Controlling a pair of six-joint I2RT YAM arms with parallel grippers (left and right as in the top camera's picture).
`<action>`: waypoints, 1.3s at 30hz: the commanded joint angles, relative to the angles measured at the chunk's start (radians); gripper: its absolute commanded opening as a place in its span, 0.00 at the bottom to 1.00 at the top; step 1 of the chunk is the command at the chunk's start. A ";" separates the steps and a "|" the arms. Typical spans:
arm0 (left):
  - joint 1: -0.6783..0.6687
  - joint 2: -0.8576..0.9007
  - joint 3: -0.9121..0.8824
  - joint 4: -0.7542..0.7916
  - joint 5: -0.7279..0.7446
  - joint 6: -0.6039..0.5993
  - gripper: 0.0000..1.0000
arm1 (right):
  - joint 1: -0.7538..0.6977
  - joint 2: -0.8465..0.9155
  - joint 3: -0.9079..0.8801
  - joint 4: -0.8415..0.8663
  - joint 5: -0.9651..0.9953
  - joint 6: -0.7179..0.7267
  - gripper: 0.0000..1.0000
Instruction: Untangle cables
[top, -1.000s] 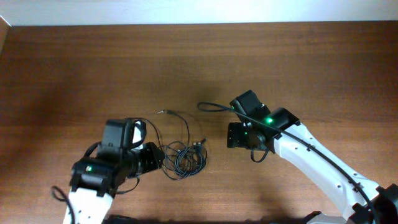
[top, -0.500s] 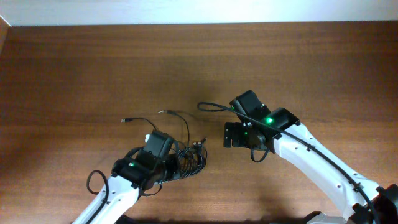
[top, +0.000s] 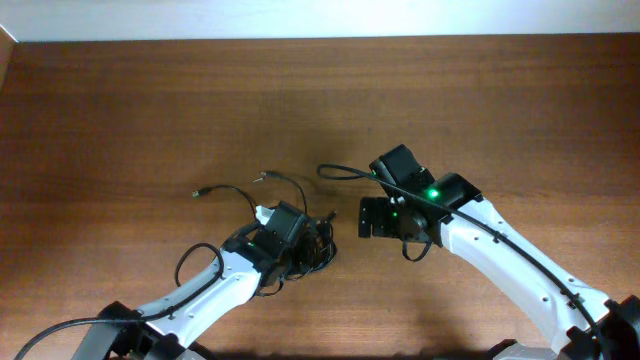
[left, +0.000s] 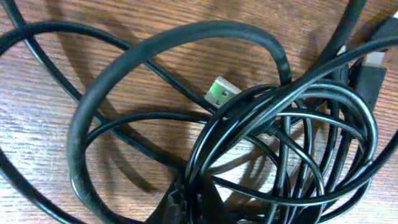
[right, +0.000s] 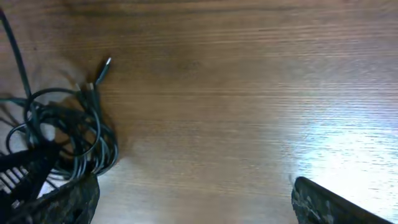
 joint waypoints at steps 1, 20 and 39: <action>-0.001 0.008 0.022 0.011 -0.014 0.002 0.00 | -0.004 0.003 0.002 0.018 -0.243 -0.003 0.99; 0.212 -0.426 0.191 0.167 0.664 0.088 0.00 | -0.088 -0.311 0.057 -0.042 -0.388 0.121 0.52; 0.211 -0.426 0.191 0.383 0.836 0.092 0.00 | -0.446 -0.274 0.058 -0.116 -0.382 -0.121 0.04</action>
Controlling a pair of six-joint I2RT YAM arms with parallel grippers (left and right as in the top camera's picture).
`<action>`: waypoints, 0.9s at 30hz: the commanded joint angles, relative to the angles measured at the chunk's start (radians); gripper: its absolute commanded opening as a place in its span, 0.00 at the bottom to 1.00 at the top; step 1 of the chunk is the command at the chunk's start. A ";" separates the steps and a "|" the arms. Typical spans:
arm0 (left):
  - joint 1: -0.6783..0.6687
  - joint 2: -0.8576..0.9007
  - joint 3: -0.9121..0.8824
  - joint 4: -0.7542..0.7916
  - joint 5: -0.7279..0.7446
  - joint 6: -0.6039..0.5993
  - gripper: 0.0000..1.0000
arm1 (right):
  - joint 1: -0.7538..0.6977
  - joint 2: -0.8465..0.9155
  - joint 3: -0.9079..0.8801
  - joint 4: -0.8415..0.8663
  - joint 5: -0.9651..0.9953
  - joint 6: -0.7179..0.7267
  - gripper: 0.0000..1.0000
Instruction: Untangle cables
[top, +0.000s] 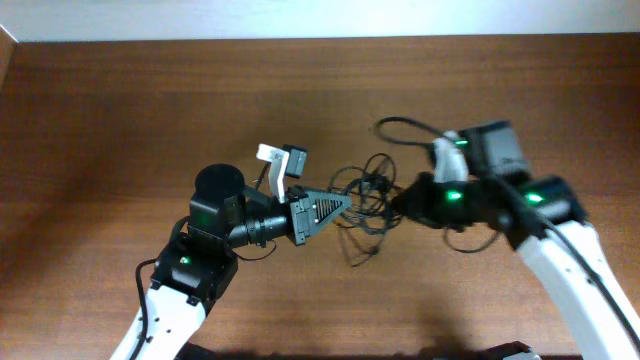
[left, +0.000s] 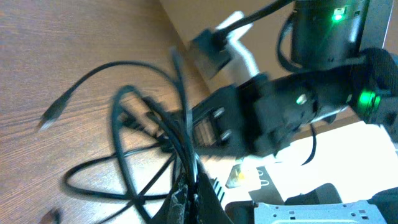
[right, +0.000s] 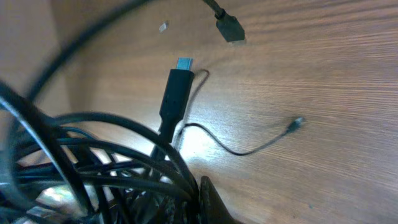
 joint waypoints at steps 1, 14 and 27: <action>0.023 -0.024 0.021 0.028 -0.019 0.017 0.00 | -0.175 -0.036 -0.014 -0.058 0.142 -0.070 0.04; 0.023 -0.031 0.021 0.071 -0.100 0.069 0.00 | -0.275 -0.040 -0.014 0.039 -0.045 -0.415 0.26; 0.023 -0.046 0.021 0.296 -0.019 0.004 0.00 | -0.058 -0.026 -0.018 -0.059 -0.171 -0.272 0.67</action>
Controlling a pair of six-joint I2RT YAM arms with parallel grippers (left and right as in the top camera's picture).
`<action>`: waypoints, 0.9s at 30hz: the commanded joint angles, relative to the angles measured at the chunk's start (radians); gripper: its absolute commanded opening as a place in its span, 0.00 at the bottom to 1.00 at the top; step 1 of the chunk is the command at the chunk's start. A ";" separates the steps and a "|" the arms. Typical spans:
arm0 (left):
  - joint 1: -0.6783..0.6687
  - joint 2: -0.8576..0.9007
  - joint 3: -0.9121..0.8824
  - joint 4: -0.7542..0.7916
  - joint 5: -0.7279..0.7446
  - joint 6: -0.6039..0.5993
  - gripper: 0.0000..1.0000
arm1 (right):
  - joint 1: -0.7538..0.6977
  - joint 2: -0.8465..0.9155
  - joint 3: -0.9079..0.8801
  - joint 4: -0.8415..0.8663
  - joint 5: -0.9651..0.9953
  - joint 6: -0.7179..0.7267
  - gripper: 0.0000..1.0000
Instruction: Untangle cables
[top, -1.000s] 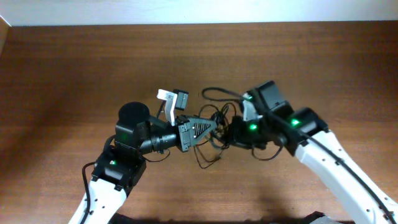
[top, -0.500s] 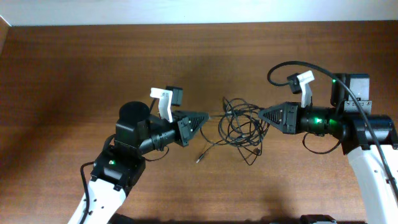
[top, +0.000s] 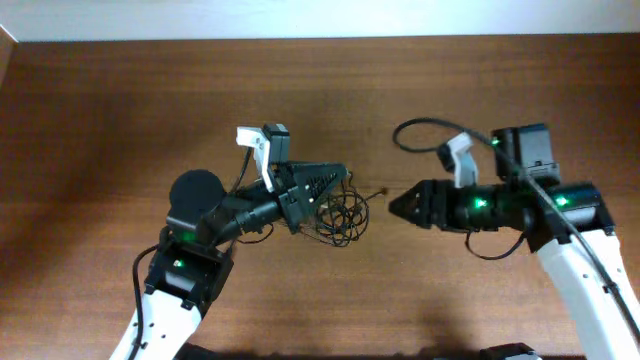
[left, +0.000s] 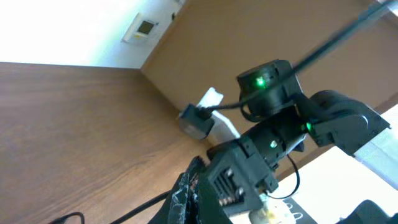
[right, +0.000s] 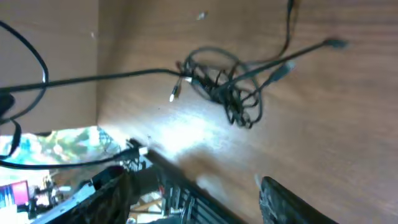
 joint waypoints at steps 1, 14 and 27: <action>0.007 -0.042 0.015 0.012 0.034 -0.021 0.00 | 0.034 0.003 -0.009 -0.011 0.033 0.034 0.67; 0.008 -0.150 0.015 0.006 -0.114 -0.021 0.00 | 0.110 0.003 -0.012 -0.112 0.157 0.042 0.68; 0.008 -0.149 0.015 -0.115 -0.265 -0.021 0.00 | 0.110 0.009 -0.157 0.141 0.171 0.502 0.68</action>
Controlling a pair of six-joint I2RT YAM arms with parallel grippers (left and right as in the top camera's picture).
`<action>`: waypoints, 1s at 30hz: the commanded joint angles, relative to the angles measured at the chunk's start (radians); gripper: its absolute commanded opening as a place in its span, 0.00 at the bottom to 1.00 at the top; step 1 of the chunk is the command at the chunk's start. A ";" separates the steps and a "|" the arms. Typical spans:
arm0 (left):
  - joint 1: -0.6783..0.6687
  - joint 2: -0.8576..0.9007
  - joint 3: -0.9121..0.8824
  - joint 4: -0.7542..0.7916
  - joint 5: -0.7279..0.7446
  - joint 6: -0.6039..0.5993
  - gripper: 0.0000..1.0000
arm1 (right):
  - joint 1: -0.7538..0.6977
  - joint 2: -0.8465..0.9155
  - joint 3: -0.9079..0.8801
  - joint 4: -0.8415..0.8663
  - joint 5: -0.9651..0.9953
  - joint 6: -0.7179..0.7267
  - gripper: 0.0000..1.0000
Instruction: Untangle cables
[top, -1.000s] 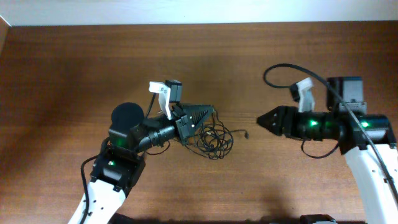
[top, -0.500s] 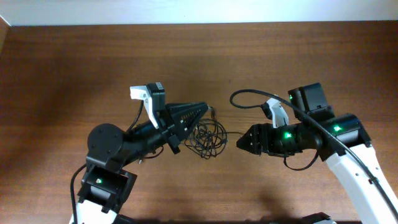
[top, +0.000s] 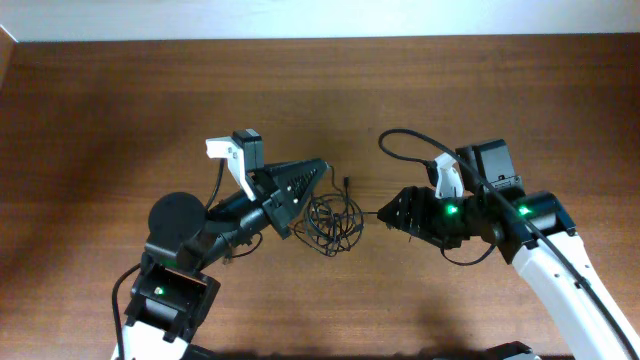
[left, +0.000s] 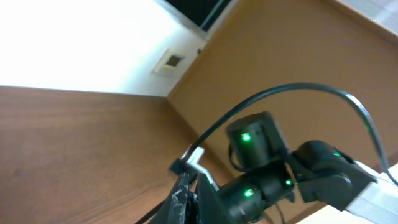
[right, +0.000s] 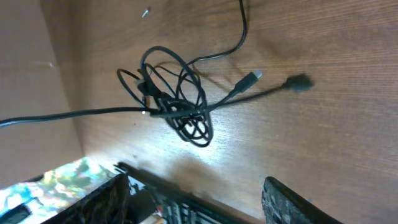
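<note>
A tangled bundle of thin black cables (top: 335, 218) hangs over the middle of the table, with two plug ends (right: 252, 77) trailing to one side. My left gripper (top: 315, 180) is raised and tilted, shut on a strand of the bundle; the left wrist view shows its jaws (left: 190, 190) closed with a black cable between them. My right gripper (top: 392, 212) sits just right of the bundle, open, with nothing between its wide-apart fingers (right: 292, 202). The bundle (right: 174, 93) lies ahead of it, and one strand runs off to the left.
The brown wooden table (top: 120, 110) ends at a white wall at the back. A thick black loop of the right arm's own cable (top: 400, 140) arches above the right wrist.
My left arm has drawn back a little to the left and tilted further up, still holding the bundle. The open right gripper has shifted slightly left and nearer the bundle.
First my left gripper was down on the bundle lying near the front of the table, the right one open beside it. Then both grippers held the lifted bundle mid-table. After that the right gripper was open and apart from it. The left alone still holds it.
</note>
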 joint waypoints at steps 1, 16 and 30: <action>0.006 -0.009 0.013 -0.006 -0.089 -0.006 0.00 | 0.011 0.021 -0.010 -0.038 0.005 0.216 0.68; 0.006 -0.060 0.013 0.039 -0.217 -0.185 0.00 | 0.282 0.458 -0.035 0.588 0.183 0.398 0.30; 0.159 -0.004 0.013 -0.566 -0.447 -0.147 0.04 | 0.023 0.436 -0.036 0.486 -0.172 0.367 0.40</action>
